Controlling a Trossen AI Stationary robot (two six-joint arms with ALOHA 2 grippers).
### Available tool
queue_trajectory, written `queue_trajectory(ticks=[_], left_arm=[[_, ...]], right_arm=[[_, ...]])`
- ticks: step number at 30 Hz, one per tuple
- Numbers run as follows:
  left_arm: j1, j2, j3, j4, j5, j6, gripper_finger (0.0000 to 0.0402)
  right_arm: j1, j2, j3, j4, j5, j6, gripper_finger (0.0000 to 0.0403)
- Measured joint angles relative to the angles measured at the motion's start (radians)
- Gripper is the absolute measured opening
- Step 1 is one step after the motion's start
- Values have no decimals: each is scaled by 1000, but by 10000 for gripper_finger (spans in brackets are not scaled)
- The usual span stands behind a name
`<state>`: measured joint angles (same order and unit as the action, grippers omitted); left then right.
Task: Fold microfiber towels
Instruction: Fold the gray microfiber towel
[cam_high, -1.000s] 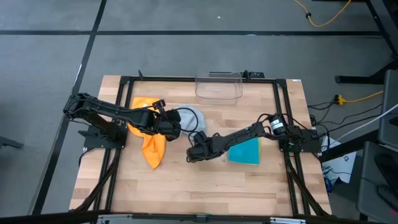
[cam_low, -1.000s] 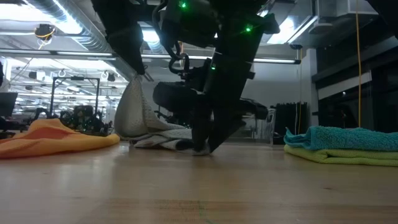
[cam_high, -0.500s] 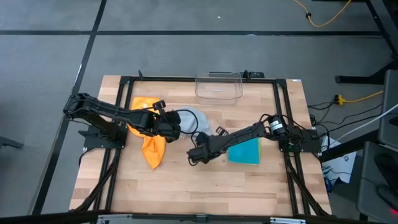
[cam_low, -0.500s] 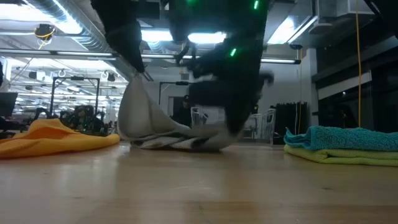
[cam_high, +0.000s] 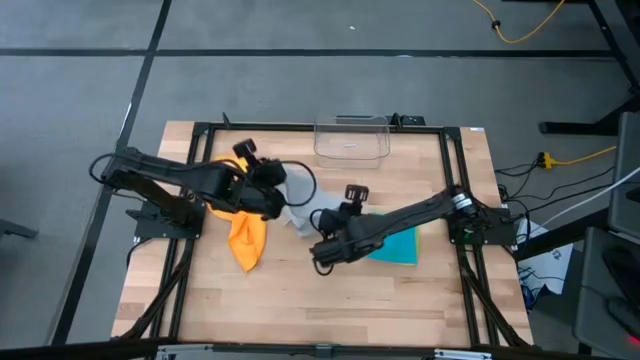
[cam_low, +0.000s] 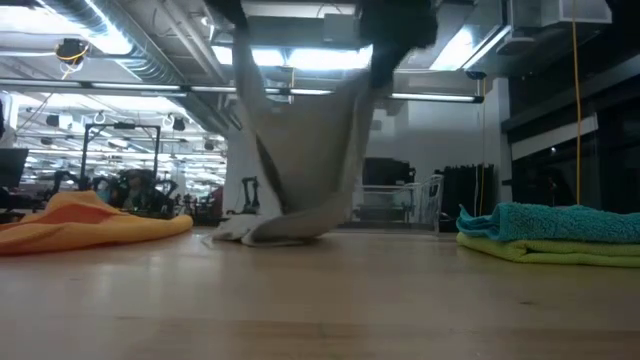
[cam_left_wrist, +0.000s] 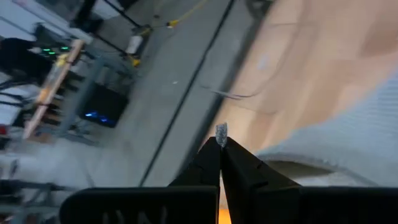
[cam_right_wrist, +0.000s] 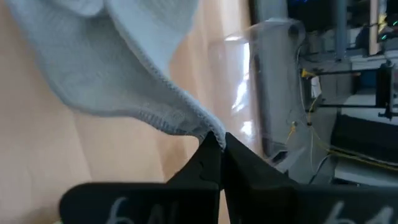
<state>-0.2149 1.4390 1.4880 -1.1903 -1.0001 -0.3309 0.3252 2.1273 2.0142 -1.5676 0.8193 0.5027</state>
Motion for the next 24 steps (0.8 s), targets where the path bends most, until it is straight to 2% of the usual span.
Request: queue_trajectory(ticks=[5, 11, 20, 24], left_arm=[[14, 0, 138, -148, -35, -26, 0], [62, 0, 223, -313, -30, -61, 0], [128, 0, 314, -381, -29, -56, 0], [128, -8, 337, -381, -29, -33, 0]], right_arm=[[4, -91, -9, -2, 27, -16, 2], [27, -231, -9, -3, 31, -91, 2], [29, -486, -9, -4, 78, -114, 2], [12, -562, -9, -4, 77, -52, 2]])
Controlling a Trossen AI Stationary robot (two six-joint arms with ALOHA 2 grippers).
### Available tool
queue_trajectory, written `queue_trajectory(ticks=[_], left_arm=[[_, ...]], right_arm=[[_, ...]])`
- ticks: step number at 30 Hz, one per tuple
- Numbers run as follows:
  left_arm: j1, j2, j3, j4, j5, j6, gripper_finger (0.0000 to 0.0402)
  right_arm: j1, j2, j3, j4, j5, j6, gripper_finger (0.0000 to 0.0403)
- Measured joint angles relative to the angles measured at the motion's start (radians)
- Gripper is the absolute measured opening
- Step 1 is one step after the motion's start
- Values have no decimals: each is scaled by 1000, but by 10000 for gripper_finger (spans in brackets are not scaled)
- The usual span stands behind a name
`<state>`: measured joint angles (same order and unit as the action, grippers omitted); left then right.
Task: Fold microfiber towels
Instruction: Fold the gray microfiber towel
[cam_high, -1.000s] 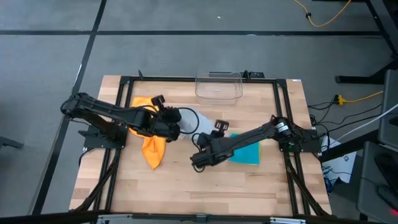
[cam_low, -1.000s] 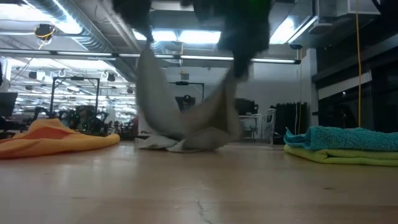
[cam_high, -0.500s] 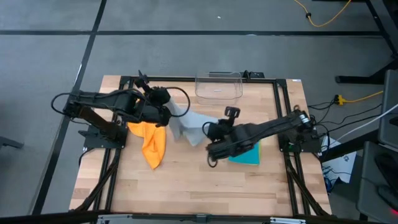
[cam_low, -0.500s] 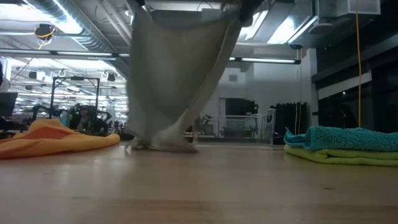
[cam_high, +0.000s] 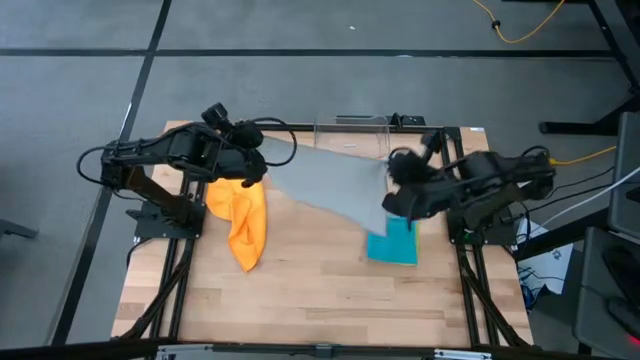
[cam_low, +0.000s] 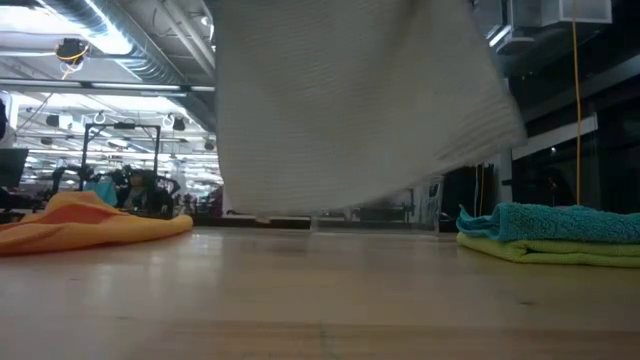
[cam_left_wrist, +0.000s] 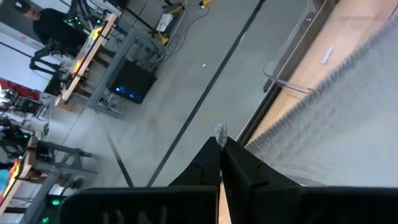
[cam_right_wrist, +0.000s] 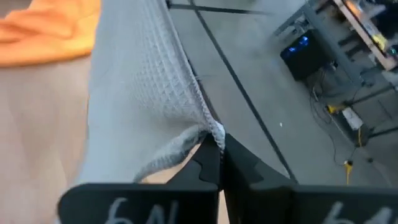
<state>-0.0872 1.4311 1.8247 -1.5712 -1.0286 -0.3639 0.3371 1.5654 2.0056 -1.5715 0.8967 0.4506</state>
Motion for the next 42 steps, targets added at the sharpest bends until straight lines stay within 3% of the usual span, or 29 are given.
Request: queue_trajectory(ticks=[6, 12, 17, 21, 25, 33, 37, 42], left_arm=[[0, -6, 7, 0, 35, 1, 0], [3, -5, 7, 0, 45, 34, 0], [34, -22, 7, 0, -5, 63, 0], [69, -37, 6, 2, 3, 63, 0], [76, -48, 6, 2, 9, 60, 0], [71, -52, -2, 0, 226, 11, 0], [63, -51, -56, 0, 365, -28, 0], [8, -51, -131, -1, 469, -70, 0]], right_arm=[[-28, -4, 0, 0, -78, 11, 2], [-48, 26, -38, 1, -83, -67, 2], [-90, 26, -142, 1, -22, -67, 2], [-128, 26, -218, 4, 47, -63, 2], [-147, 26, -274, 33, 52, -64, 2], [-125, 26, -290, 110, -90, -65, 2], [-97, 26, -290, 146, -211, -55, 2], [-47, 26, -290, 175, -314, -29, 3]])
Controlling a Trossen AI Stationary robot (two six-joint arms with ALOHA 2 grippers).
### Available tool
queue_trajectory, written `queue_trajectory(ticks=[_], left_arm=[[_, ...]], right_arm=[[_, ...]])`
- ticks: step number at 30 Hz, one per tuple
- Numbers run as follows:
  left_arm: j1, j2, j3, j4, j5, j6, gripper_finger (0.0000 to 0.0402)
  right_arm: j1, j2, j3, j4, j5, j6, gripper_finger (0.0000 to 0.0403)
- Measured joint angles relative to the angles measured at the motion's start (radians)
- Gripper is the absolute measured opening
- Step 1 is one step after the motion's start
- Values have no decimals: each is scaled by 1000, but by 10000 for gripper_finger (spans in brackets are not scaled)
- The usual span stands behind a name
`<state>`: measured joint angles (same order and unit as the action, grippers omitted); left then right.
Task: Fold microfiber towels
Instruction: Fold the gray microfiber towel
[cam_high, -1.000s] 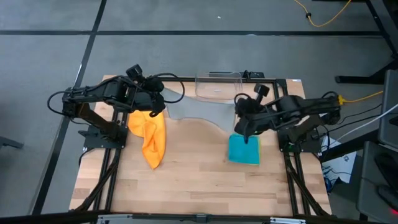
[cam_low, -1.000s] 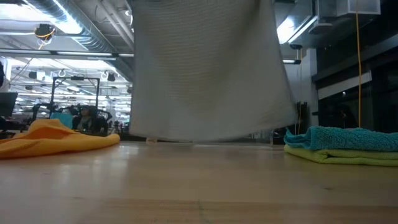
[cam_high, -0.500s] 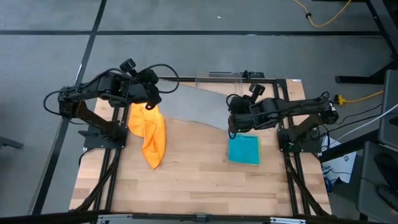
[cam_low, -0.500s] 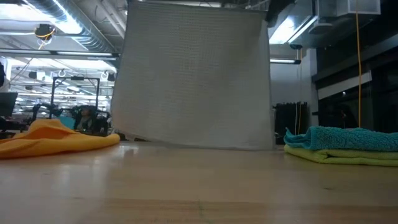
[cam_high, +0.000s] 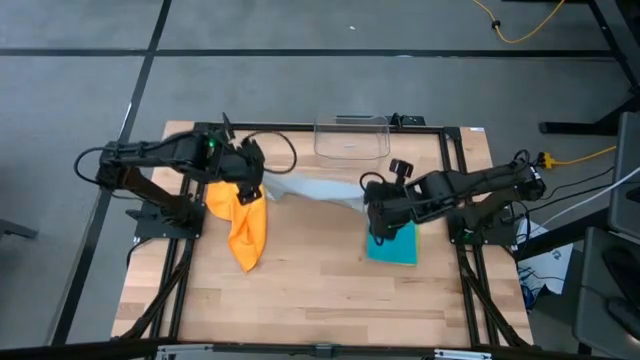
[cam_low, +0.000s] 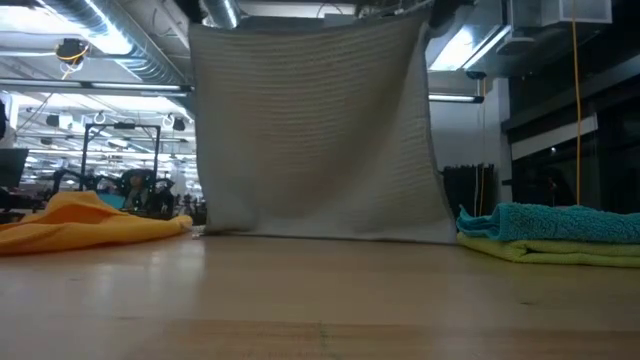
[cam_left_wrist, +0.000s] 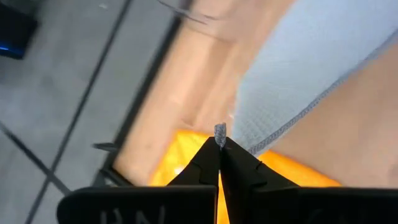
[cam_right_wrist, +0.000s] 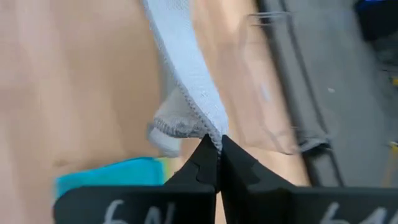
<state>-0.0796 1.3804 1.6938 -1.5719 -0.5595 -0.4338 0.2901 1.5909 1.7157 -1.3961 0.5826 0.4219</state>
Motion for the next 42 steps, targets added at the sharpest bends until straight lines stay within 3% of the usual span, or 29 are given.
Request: queue_trajectory(ticks=[7, 17, 20, 24, 31, 35, 42], left_arm=[[-121, -1, -30, 0, 116, -101, 0], [-304, -2, -30, 1, 339, -247, 0], [-363, -2, -30, 1, 393, -300, 0], [-441, 8, -30, 1, 407, -390, 0], [-569, 7, -84, 28, 425, -564, 0], [-622, 7, -163, 118, 427, -633, 0], [-678, 7, -363, 426, 455, -638, 0]], right_arm=[[84, 0, 0, 63, -71, 28, 3], [193, 2, 0, 185, -268, 137, 3], [227, 14, 0, 186, -273, 179, 3], [262, 58, 0, 187, -282, 228, 3], [303, 173, 1, 214, -411, 234, 3], [321, 231, 1, 248, -451, 258, 3], [350, 312, 1, 333, -493, 259, 3]])
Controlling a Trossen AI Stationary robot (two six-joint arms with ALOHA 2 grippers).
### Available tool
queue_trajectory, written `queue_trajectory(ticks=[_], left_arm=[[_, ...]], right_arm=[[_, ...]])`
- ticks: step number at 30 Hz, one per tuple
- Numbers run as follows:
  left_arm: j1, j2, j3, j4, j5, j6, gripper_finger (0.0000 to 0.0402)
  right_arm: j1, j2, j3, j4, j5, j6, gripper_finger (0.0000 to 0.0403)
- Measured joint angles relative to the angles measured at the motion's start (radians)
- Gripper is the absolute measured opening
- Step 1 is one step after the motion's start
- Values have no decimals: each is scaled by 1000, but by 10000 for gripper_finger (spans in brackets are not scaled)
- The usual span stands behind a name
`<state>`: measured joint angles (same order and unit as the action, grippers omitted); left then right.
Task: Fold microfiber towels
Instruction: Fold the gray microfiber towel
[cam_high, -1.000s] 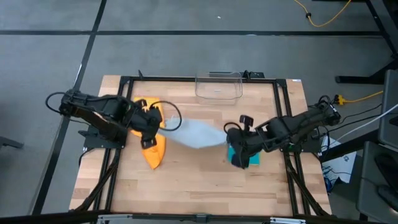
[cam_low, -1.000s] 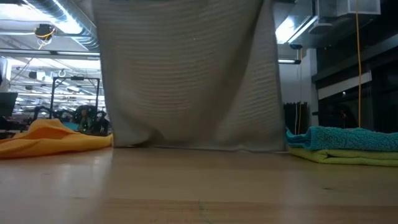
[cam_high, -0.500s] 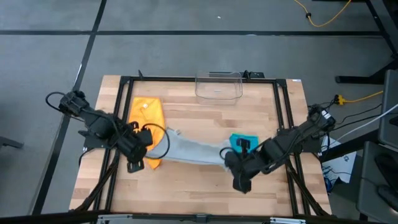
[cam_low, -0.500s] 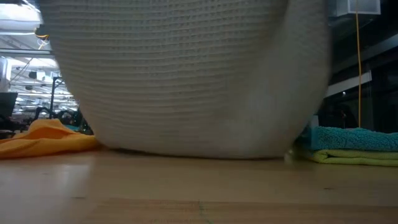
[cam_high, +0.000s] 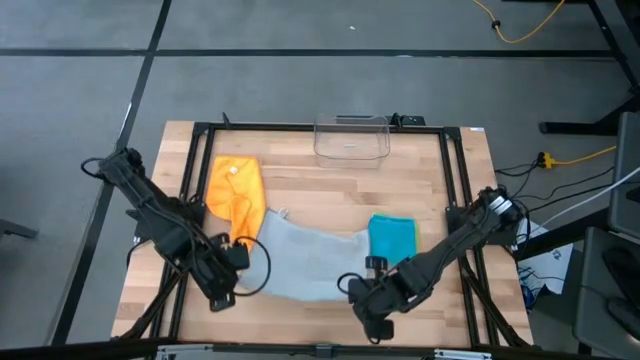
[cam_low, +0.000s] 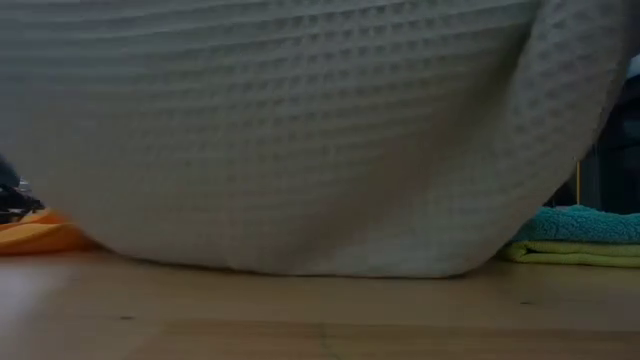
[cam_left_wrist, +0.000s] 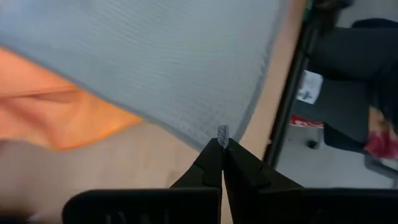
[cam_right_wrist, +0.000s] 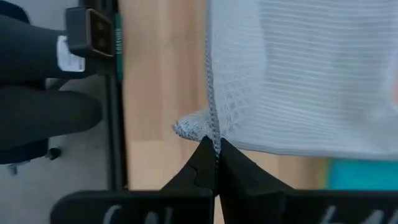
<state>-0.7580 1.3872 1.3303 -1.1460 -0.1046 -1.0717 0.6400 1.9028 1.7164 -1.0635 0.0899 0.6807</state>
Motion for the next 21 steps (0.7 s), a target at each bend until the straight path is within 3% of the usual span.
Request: queue_trajectory(ticks=[9, 17, 21], left_arm=[[-65, 0, -224, 291, 146, -83, 0], [-118, 0, -279, 391, 144, -122, 0], [-106, 0, -280, 372, 69, -46, 0]], right_arm=[[34, 85, 0, 144, -177, 46, 3], [48, 113, 0, 185, -189, 68, 3], [41, 112, 0, 161, -171, 33, 3]])
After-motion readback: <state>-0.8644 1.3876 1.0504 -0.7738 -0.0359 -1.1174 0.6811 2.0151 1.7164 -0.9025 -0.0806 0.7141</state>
